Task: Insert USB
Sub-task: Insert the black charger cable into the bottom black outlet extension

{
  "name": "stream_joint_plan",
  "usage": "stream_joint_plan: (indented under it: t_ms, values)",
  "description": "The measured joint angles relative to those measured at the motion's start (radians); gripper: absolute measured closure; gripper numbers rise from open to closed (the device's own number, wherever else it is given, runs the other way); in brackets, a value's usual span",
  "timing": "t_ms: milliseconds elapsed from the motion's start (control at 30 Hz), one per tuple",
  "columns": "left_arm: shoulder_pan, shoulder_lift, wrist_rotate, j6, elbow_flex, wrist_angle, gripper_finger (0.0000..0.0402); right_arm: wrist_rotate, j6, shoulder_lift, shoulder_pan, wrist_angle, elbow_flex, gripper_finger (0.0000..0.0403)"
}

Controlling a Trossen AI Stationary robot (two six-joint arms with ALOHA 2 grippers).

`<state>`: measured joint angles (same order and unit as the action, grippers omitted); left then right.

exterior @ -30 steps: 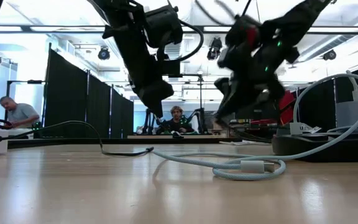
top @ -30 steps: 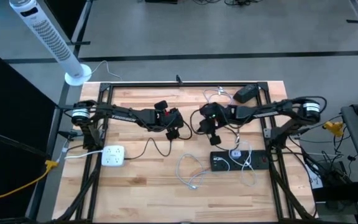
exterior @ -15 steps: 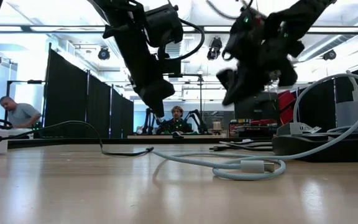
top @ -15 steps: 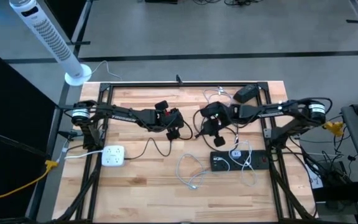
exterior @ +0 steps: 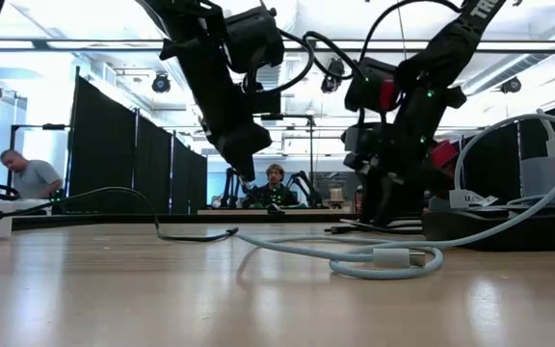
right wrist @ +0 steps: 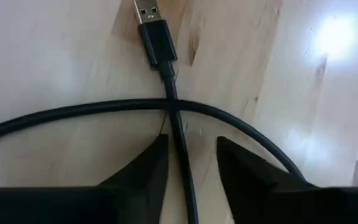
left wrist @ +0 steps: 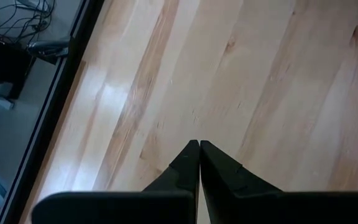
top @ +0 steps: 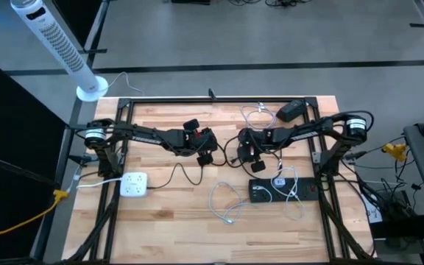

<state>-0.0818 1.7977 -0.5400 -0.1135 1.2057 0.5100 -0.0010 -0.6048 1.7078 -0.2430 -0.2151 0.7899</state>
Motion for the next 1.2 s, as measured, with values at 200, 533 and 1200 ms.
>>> stream_joint_plan:
  t_ms: [200, 533, 1200]
  values:
    - [0.000, 0.000, 0.001, 0.000, 0.000, -0.002, 0.0402, -0.020, 0.026, 0.030, -0.003, 0.004, 0.003, 0.0392]
    - [0.002, 0.000, 0.002, 0.000, 0.000, 0.000, 0.0402, -0.406, 0.044, -0.223, -0.055, -0.013, -0.020, 0.0402]
    - [0.095, 0.000, 0.427, 0.373, -0.019, -0.378, 0.0402, -0.763, 0.044, -0.477, -0.070, 0.212, -0.204, 0.0403]
